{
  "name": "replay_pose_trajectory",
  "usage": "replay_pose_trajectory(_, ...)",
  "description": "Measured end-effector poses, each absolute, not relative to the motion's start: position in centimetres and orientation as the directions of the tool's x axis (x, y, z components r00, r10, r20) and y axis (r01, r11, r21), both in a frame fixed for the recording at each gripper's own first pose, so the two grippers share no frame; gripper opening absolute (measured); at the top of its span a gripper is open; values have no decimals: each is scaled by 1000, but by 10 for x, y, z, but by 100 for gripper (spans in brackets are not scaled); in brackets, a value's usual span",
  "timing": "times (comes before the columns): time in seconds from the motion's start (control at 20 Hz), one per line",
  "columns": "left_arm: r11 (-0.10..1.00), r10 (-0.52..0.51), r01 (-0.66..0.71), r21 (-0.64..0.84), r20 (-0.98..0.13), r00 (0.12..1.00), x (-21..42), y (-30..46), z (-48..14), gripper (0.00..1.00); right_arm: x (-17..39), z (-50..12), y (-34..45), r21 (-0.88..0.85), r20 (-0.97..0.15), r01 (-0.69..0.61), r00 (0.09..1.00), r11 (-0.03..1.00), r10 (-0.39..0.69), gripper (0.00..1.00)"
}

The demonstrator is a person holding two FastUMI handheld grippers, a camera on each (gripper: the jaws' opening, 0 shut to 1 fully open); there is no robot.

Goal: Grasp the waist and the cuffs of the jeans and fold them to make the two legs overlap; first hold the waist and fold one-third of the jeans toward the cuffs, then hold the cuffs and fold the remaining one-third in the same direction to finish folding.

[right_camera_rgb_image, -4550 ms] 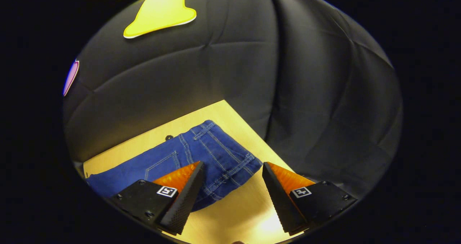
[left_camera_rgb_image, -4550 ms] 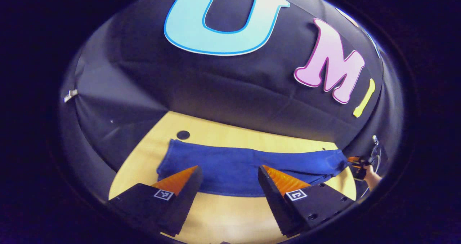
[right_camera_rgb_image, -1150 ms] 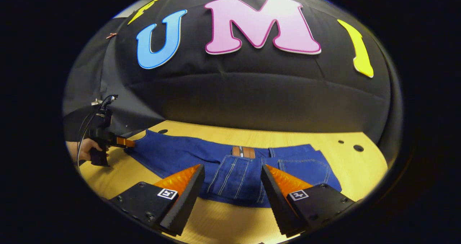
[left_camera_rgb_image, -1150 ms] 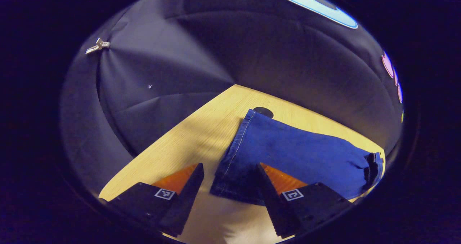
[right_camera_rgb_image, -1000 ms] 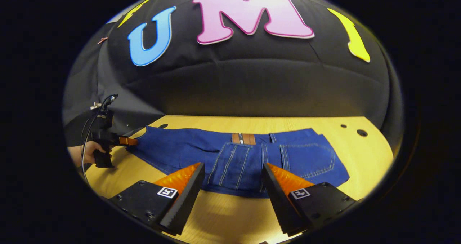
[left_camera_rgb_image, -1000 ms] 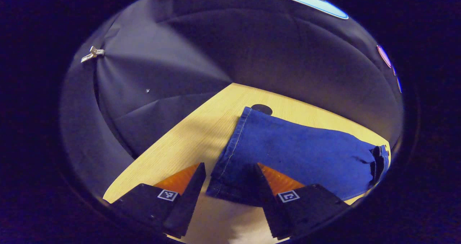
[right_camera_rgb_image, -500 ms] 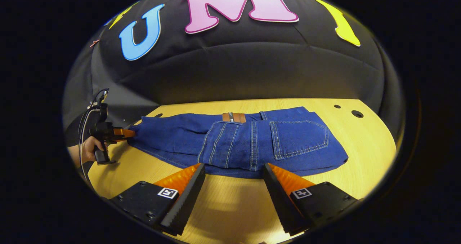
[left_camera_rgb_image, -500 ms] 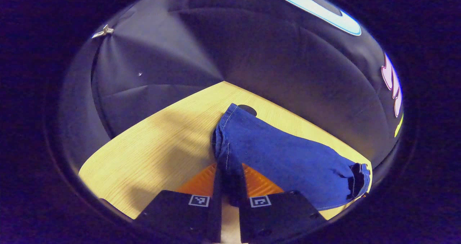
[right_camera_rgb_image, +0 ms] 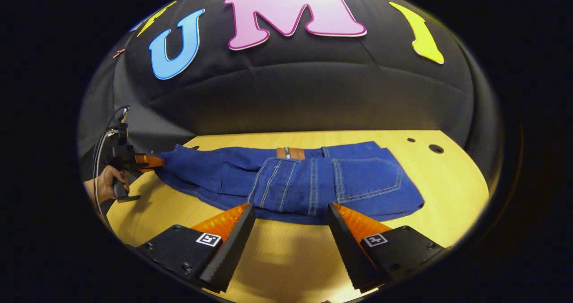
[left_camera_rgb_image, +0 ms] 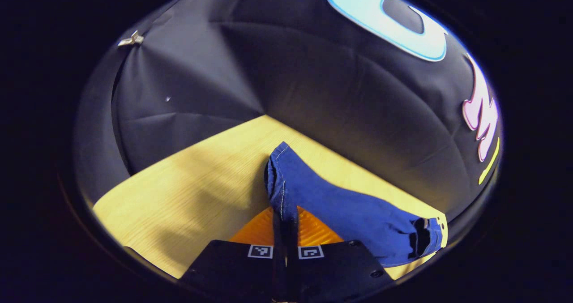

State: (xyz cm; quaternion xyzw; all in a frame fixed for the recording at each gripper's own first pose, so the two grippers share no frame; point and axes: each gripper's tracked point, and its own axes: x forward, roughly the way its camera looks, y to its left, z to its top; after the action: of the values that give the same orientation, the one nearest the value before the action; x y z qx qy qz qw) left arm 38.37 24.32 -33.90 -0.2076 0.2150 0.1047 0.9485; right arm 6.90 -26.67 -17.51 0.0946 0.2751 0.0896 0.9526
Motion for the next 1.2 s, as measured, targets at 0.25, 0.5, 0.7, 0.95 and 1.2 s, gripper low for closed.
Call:
replay_pose_trajectory(0.25, 924, -1, -127, -362, -332, 943, 359, 203, -249, 6, 74, -158, -317, 206, -476, -47, 868, 977, 142, 98)
replay_pose_trajectory(0.5, 942, -157, 60, -331, -274, 949, 366, 113, -206, 6, 72, -159, -363, 172, -478, -1, 874, 985, 84, 98)
replay_pose_trajectory(0.7, 931, -272, 171, -322, -300, 914, 376, 9, -214, 6, 73, -160, -397, 196, -493, 53, 869, 979, 52, 98)
replay_pose_trajectory(0.95, 889, -417, 309, -339, -316, 852, 383, -120, -224, 6, 59, -160, -473, 143, -499, 145, 865, 979, -55, 98)
replay_pose_trajectory(1.2, 867, -486, 354, -351, -443, 753, 374, -204, -283, 6, 33, -163, -544, 145, -527, 284, 833, 948, -169, 98)
